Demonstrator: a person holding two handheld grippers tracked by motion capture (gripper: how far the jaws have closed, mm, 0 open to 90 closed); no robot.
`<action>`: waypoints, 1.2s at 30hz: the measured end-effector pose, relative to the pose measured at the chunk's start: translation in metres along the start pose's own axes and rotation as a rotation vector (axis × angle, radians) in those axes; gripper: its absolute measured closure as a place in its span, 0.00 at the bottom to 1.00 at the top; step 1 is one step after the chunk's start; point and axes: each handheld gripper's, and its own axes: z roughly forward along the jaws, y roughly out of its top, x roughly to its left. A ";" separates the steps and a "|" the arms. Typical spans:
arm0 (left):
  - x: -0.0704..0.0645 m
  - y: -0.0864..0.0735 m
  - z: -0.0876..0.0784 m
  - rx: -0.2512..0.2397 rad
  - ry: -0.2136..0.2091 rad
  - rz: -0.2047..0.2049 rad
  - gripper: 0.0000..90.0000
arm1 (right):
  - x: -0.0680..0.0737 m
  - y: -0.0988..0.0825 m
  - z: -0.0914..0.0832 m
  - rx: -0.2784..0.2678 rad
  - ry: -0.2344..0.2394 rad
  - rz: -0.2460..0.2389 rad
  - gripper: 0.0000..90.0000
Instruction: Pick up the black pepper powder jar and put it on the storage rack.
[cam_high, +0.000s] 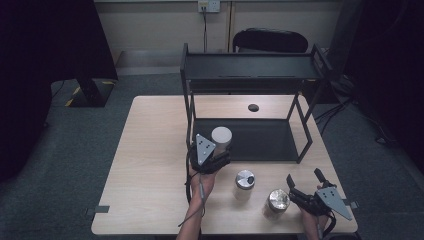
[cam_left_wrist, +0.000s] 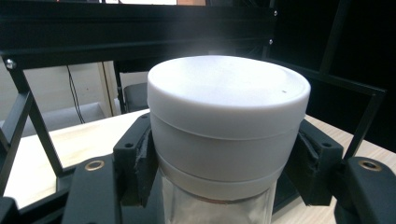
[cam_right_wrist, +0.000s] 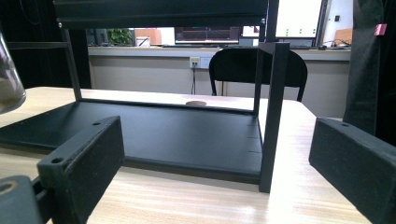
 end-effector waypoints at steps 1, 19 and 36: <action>-0.001 0.001 0.000 -0.002 0.006 -0.001 0.38 | 0.000 0.000 0.000 0.000 0.000 0.000 0.03; 0.003 0.016 0.015 -0.025 0.021 0.015 0.38 | -0.001 0.000 0.000 0.000 0.005 0.003 0.03; 0.000 0.019 0.040 0.005 0.070 0.021 0.38 | -0.002 -0.001 -0.001 -0.003 0.010 0.002 0.03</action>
